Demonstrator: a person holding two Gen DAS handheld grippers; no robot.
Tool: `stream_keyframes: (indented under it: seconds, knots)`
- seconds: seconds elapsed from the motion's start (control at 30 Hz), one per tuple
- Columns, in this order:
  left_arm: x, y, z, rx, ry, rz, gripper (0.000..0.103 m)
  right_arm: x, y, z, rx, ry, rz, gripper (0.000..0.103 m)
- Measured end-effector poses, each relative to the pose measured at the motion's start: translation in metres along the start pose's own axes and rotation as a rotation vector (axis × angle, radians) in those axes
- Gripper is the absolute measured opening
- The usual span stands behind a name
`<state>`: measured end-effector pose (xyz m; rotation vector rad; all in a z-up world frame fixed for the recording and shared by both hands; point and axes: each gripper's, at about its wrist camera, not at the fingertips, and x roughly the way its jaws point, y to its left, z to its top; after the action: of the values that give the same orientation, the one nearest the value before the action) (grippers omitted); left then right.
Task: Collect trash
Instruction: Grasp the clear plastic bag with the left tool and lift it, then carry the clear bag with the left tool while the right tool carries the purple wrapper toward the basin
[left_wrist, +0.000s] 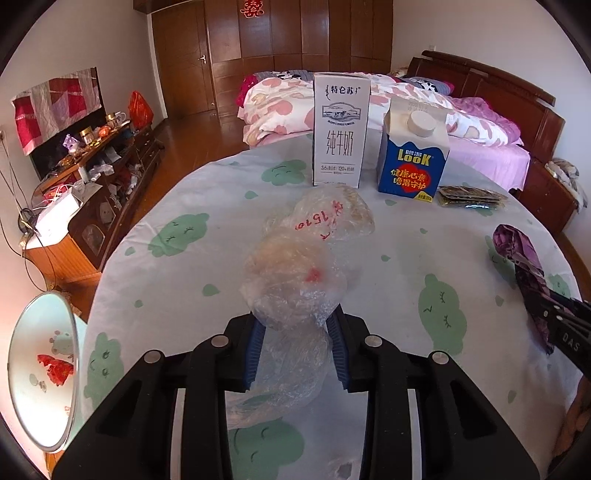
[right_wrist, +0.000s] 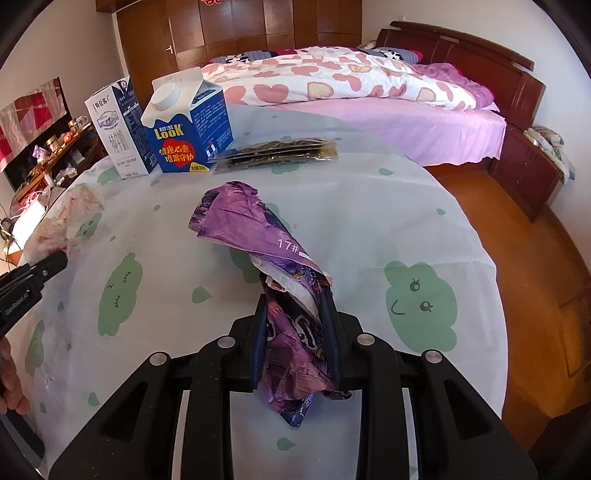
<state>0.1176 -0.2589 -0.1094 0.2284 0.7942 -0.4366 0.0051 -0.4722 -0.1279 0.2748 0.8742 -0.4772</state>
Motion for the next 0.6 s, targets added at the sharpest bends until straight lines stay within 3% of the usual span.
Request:
stream_keyframes:
  seconds: [0.27, 0.6]
  knots:
    - [-0.042, 0.024, -0.026, -0.006, -0.012, 0.037, 0.032, 0.000, 0.000, 0.000, -0.004, 0.000, -0.008, 0.028]
    - [-0.091, 0.068, -0.048, -0.067, -0.059, 0.070, 0.033, -0.009, 0.013, -0.004, -0.023, -0.012, -0.084, 0.028]
